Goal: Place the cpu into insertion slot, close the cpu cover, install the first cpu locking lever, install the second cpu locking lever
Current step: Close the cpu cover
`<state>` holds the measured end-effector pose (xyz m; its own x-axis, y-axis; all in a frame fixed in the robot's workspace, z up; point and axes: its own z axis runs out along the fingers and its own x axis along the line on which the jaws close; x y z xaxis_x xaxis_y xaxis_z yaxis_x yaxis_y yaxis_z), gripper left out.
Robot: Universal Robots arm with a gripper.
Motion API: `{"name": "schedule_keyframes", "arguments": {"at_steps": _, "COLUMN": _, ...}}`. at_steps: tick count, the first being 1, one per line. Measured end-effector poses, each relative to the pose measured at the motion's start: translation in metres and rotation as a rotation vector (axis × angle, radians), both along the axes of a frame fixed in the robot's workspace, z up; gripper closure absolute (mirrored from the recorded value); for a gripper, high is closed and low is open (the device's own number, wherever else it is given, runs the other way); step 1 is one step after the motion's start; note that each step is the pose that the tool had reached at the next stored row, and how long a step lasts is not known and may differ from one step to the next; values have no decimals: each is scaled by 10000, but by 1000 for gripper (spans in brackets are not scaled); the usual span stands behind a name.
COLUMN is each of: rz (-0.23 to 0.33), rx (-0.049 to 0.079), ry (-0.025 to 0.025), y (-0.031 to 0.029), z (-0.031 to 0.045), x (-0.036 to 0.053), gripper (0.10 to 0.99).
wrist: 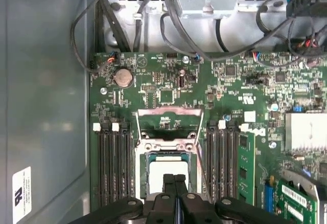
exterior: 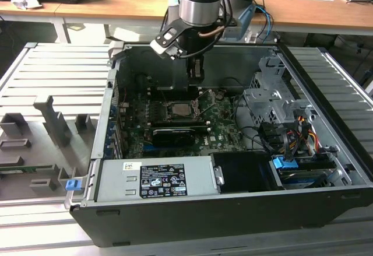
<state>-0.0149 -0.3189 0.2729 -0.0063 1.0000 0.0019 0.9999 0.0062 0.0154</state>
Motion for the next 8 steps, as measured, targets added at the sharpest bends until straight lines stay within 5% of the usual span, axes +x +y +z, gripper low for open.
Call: {"name": "schedule_keyframes", "arguments": {"at_steps": 8, "rz": 142, "rx": 0, "ry": 1, "y": 0, "z": 0, "x": 48, "gripper": 980}}
